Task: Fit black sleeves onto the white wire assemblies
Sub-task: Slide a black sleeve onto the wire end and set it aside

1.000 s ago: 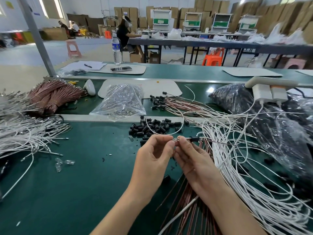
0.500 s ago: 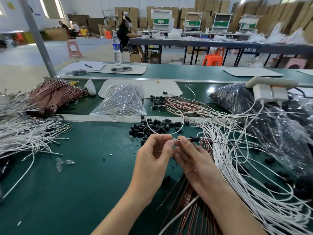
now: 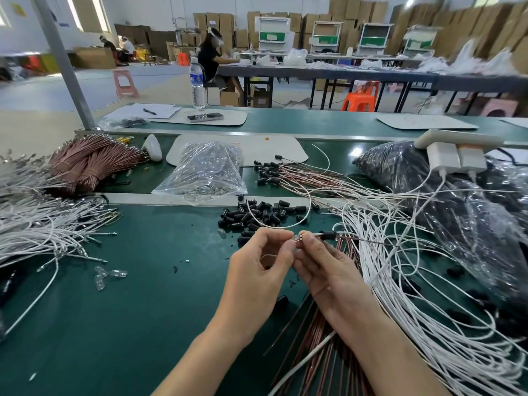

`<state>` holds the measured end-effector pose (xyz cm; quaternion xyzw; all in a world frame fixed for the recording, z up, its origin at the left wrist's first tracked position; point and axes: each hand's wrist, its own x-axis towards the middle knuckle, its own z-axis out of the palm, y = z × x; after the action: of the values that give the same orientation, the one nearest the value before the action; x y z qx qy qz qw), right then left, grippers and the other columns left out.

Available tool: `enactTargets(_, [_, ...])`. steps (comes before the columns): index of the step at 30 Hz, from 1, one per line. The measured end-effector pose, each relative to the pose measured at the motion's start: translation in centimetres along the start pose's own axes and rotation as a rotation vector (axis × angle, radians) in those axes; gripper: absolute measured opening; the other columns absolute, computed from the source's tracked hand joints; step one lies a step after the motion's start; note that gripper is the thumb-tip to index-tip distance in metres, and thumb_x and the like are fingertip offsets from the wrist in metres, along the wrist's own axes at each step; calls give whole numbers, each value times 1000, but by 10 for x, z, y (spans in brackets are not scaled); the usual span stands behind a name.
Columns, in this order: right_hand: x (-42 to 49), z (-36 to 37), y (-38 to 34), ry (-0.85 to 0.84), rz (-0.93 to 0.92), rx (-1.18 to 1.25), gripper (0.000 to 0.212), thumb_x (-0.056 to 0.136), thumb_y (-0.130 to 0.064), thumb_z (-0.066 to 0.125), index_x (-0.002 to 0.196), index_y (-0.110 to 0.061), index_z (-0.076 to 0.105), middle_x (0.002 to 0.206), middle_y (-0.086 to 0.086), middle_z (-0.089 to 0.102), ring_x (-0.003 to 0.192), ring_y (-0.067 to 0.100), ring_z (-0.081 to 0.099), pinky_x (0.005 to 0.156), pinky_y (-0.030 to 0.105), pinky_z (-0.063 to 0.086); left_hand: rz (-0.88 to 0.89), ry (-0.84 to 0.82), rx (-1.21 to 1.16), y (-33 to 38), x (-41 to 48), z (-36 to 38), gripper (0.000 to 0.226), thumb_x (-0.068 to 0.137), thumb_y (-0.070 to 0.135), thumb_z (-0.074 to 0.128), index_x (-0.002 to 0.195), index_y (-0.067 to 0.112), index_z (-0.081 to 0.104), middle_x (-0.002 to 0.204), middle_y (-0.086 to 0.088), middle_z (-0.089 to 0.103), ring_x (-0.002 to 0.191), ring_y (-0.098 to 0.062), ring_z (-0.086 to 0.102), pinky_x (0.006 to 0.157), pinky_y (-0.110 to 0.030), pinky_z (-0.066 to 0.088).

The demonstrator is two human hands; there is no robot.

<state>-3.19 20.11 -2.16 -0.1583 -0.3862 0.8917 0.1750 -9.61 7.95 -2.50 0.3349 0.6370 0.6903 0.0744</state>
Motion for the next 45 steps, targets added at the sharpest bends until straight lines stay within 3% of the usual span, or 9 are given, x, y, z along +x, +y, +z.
enactTargets(13, [1,-1,3,-5,-18,-38,20,66,-20,82,84,-10,82,86,10,77,73,14,74,67,22,60,33,-12,27,-2,2,-7,14,98,18,65,103,29,71,97,11,75,92,-10,72,80,-18,55])
enactTargets(22, [-3,1,6,-21,-69,-91,11,78,-15,74,82,-9,82,79,8,75,71,13,73,67,20,58,31,7,-13,-5,2,-6,16,95,13,67,102,26,74,96,9,77,90,-10,74,78,-16,56])
enactTargets(31, [1,-1,3,-39,-61,-144,20,70,-26,80,82,-10,82,86,9,77,79,13,74,73,23,59,261,-21,400,-10,5,-12,22,93,16,72,111,28,68,102,18,69,98,-5,67,82,-17,53])
enactTargets(34, [1,-2,4,-54,-41,-165,22,69,-28,81,83,-11,82,87,9,77,80,14,75,73,23,58,308,-33,502,-9,4,-15,15,94,16,70,108,23,68,100,16,66,94,-7,66,80,-24,54])
enactTargets(38, [0,-2,4,-84,-26,-186,17,74,-27,80,84,-12,82,88,9,77,82,15,74,76,25,59,327,-24,511,-8,4,-16,13,94,13,69,105,20,67,98,15,63,91,-8,64,77,-27,54])
enactTargets(41, [-1,0,3,-82,-19,-178,25,75,-32,87,90,-12,82,93,11,76,84,17,74,75,26,59,317,-1,486,-7,4,-16,14,94,14,70,105,21,66,97,15,63,91,-8,64,77,-26,54])
enactTargets(45, [-1,1,0,-16,-57,-99,37,81,-43,76,104,-15,79,105,14,75,88,21,73,73,27,60,322,45,477,-7,5,-18,13,94,17,70,104,24,65,94,14,63,88,-8,64,76,-23,52])
